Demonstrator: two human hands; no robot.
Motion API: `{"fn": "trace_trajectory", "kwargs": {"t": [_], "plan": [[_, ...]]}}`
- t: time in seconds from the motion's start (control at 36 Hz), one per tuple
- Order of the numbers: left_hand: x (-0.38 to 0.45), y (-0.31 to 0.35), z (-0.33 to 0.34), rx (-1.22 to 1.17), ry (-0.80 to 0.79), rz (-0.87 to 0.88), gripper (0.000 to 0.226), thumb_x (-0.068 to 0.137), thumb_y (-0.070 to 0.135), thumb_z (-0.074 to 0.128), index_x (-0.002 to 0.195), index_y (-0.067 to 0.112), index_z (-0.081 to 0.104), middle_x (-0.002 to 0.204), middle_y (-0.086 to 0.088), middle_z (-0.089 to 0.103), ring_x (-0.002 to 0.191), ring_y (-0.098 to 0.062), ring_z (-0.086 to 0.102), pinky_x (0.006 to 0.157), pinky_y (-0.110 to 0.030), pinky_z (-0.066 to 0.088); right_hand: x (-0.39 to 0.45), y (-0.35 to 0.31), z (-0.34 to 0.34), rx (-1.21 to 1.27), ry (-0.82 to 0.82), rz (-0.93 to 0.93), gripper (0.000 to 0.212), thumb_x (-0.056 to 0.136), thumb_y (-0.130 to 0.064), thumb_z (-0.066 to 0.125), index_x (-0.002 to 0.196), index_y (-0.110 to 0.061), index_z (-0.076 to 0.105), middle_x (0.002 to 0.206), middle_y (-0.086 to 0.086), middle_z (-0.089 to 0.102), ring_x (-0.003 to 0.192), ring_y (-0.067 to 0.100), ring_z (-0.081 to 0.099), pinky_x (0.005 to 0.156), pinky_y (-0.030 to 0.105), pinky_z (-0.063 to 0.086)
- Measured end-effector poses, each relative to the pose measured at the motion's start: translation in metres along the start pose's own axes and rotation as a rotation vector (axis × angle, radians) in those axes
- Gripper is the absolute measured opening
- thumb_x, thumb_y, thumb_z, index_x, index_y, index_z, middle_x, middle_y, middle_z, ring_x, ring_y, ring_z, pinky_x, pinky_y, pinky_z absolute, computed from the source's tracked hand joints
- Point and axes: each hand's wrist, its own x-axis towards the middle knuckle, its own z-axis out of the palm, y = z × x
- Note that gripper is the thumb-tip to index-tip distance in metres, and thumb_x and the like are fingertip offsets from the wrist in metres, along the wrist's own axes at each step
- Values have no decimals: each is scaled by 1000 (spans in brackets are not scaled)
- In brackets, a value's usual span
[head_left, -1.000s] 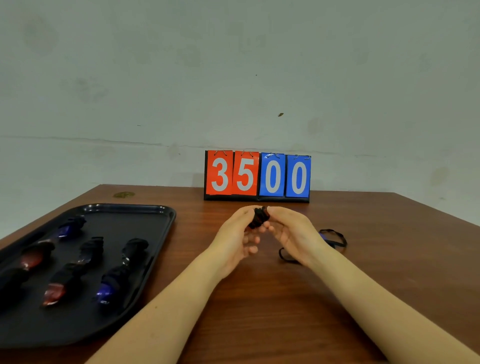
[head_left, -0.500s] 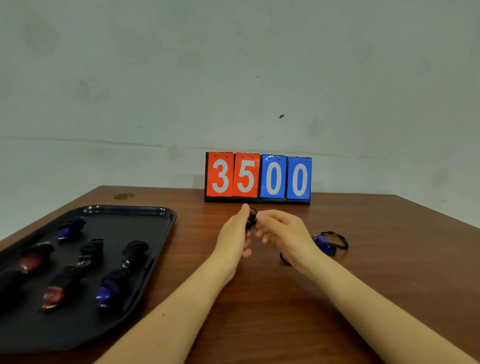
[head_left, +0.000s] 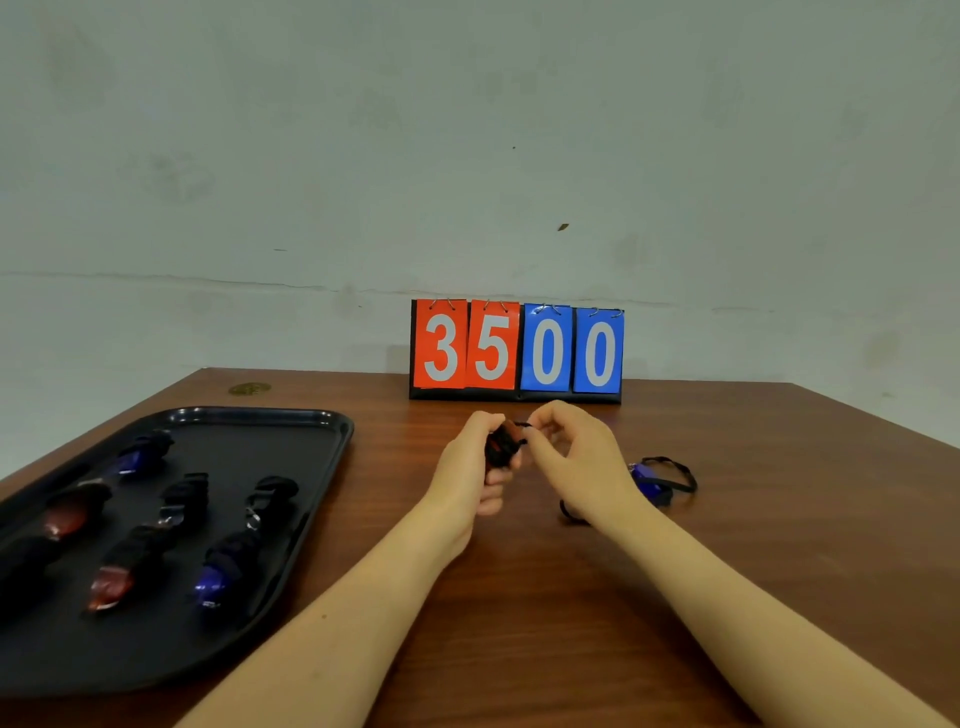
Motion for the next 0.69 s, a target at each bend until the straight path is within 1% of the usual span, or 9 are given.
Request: {"fn": "trace_trajectory", "kwargs": {"t": [0.08,0.14,0.19,0.28,0.33,0.42,0.5,0.61,0.69], "plan": [[-2,0,0,-38,-75,-29,48,98,40,38,63,11,52,48,3,35,37,-8,27,37,-20,22,-1,0,-1,-56,39,-61,9,91,-17,59,90,-26,57,83,-12,58,80,2,55,68,9,41],[-2,1,0,-83,-112,-56,48,98,42,38,66,10,53,49,3,33,38,-8,26,37,-21,22,-1,0,-3,-24,54,-46,10,92,-17,59,89,-27,57,83,-12,59,79,1,56,68,9,41],[-2,1,0,-137,-116,-65,45,98,44,40,76,8,55,48,3,31,37,-8,26,36,-20,21,-1,0,-5,77,39,9,12,93,-17,58,88,-28,57,83,-10,62,73,-2,58,64,9,42],[-2,2,-1,-223,-114,-28,36,96,41,49,99,7,59,50,4,29,37,-8,24,36,-19,19,-1,-3,-9,272,2,86,7,94,-15,58,90,-21,60,77,0,67,56,-3,57,54,14,45],[0,3,-2,-247,-112,21,28,95,36,53,105,11,59,52,4,29,39,-8,23,37,-19,19,-1,-4,-10,347,-4,108,6,94,-14,58,90,-16,62,71,2,66,53,0,56,51,18,46],[1,3,-2,-251,-82,85,23,96,31,53,108,11,58,52,4,33,41,-8,25,38,-19,20,0,-7,-9,389,-20,113,8,94,-13,58,87,-14,62,67,1,64,51,0,55,50,18,45],[0,3,0,-228,-39,141,23,97,30,51,109,11,59,52,3,38,42,-8,28,41,-20,22,-1,-9,-8,370,-71,93,9,93,-14,58,86,-15,62,66,-1,62,53,-1,56,50,16,45],[1,3,-1,-305,10,85,25,98,32,48,103,11,61,50,2,37,41,-8,28,40,-20,24,-3,-10,-8,342,-144,81,10,95,-15,56,86,-14,62,66,-2,62,50,-2,54,52,14,45],[2,4,-2,-432,11,19,25,98,35,48,99,13,59,49,4,32,40,-7,26,38,-18,23,-3,-11,-7,478,-174,137,13,96,-14,53,88,-11,63,70,1,62,56,2,55,53,18,45]]}}
